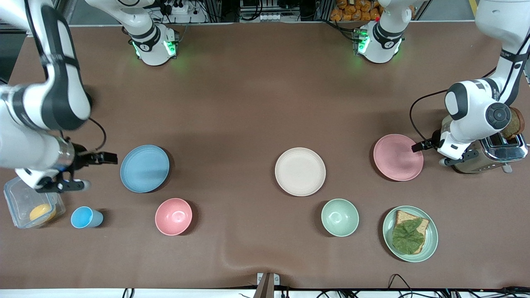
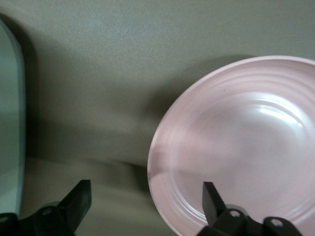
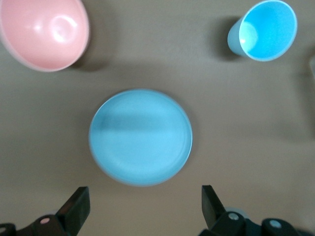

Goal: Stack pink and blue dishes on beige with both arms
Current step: 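Grasp the pink plate with the left gripper while the right gripper grasps the blue plate, then lift the pink plate with the left gripper over the beige plate, then lower the pink plate onto the beige plate with the left gripper, then open the left gripper and withdraw while the right gripper lifts the blue plate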

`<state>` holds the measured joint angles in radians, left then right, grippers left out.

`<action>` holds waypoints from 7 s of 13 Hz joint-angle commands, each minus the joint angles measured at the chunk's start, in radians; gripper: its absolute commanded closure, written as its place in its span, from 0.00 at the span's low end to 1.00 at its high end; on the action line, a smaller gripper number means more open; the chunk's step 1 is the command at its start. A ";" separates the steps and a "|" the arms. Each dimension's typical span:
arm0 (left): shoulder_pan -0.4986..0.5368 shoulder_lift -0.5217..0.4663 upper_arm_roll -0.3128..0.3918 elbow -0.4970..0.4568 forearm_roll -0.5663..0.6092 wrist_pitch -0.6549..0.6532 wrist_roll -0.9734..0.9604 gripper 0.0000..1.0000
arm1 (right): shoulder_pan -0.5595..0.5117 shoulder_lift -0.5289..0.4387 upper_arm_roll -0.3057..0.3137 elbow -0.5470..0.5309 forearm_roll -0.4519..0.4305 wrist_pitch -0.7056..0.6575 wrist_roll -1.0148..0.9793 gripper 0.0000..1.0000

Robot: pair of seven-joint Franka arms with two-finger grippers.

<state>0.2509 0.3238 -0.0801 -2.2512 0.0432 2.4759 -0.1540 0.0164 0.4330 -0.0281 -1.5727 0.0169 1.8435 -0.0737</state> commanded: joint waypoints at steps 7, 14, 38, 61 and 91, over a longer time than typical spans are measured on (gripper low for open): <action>0.008 0.050 -0.007 0.021 -0.012 0.026 -0.004 0.90 | -0.093 0.108 0.010 -0.297 0.015 0.433 -0.034 0.00; 0.031 -0.072 -0.015 0.042 -0.011 -0.055 0.042 1.00 | -0.090 0.182 0.014 -0.299 0.025 0.424 -0.057 1.00; -0.342 0.107 -0.242 0.362 -0.155 -0.344 -0.521 1.00 | 0.012 0.038 0.102 -0.066 0.072 0.186 -0.086 1.00; -0.391 0.234 -0.254 0.291 -0.172 0.006 -0.522 1.00 | 0.178 0.052 0.102 -0.056 0.209 0.180 0.284 1.00; -0.335 0.017 -0.237 0.491 0.133 -0.349 -0.570 0.00 | 0.365 0.098 0.102 -0.041 0.339 0.227 0.644 1.00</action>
<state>-0.0972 0.3779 -0.3196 -1.8461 0.1012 2.2701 -0.7422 0.3313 0.5100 0.0809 -1.6340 0.3296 2.0531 0.5090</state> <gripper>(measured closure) 0.000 0.952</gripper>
